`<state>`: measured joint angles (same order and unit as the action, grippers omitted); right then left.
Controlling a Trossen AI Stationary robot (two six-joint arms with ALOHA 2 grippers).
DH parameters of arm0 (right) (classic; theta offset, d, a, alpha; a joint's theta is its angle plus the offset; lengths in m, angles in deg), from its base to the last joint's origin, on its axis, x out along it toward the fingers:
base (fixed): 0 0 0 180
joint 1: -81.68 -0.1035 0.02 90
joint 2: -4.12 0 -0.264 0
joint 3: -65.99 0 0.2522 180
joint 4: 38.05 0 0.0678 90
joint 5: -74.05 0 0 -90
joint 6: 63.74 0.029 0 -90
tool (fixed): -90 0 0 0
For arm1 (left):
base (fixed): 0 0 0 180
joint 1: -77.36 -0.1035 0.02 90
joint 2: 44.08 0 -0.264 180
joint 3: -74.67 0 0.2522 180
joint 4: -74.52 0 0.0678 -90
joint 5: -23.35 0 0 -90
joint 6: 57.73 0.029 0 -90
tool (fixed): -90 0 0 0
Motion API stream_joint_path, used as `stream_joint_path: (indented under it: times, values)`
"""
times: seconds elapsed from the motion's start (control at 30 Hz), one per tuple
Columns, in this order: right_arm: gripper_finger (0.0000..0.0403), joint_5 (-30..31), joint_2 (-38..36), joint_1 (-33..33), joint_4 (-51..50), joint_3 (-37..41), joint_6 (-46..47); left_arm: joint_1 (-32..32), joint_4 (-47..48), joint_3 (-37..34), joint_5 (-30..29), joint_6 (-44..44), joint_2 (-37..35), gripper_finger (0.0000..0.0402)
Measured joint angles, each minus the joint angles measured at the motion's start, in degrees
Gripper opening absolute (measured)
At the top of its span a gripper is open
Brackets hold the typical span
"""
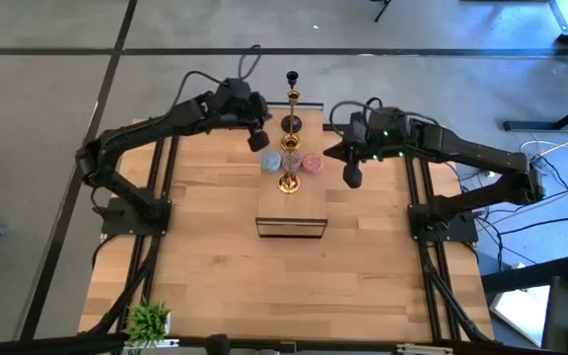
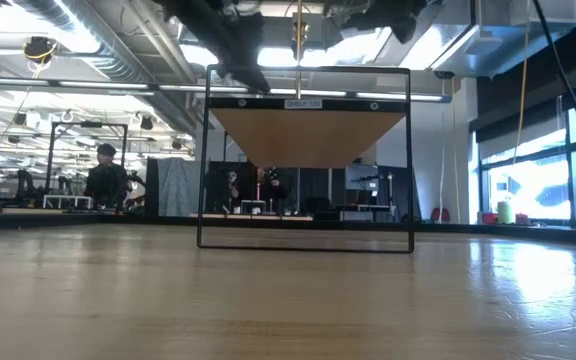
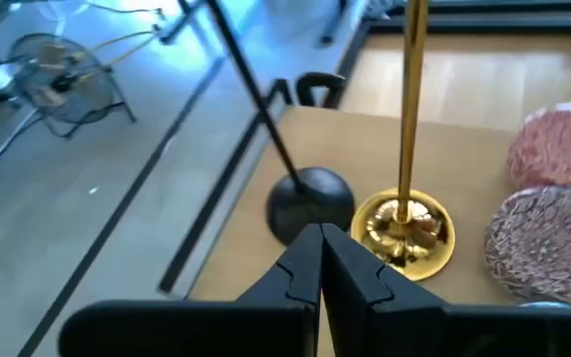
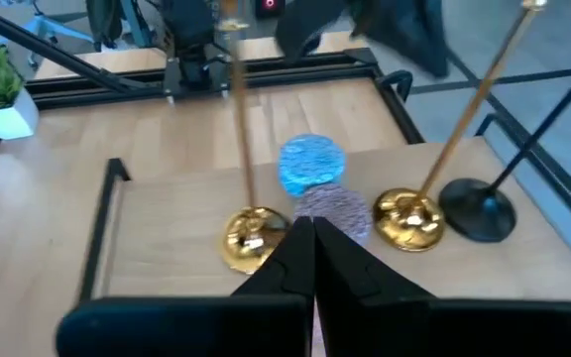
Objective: Pick & Place candle stick holders
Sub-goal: Adjust the shelf
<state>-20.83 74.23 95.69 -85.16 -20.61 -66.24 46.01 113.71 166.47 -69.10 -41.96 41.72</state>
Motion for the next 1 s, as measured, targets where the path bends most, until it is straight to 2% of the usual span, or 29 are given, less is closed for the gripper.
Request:
stream_joint_path:
  times: [0.13, 0.33, 0.5, 0.67, 1.0]
  values:
    - [0.0, 3.98, -1.12, -5.31, -1.57, 0.0, 3.08, 1.02, 3.01, -0.6, -3.03, -3.76, -3.75, 0.0001]
    - [0.0, 11.94, -2.48, -15.55, -2.82, 0.0, 7.72, 5.73, 3.54, -5.33, -10.06, -9.62, -10.63, 0.0001]
    - [0.0, 21.71, -3.21, -23.6, -6.04, 0.0, 16.31, 10.5, 3.6, -9.39, -13.06, -14.3, -15.49, 0.0001]
    - [0.0, 32.13, -7.63, -28.58, -7.27, 0.63, 23.46, 15.95, 4.28, -11.2, -15.59, -18.52, -18.55, 0.0001]
    - [0.0, 45.14, -19.46, -39.06, 4.81, 15.85, 30.17, 27.01, 4.41, -11.3, -18.78, -21.03, -20.38, 0.0001]
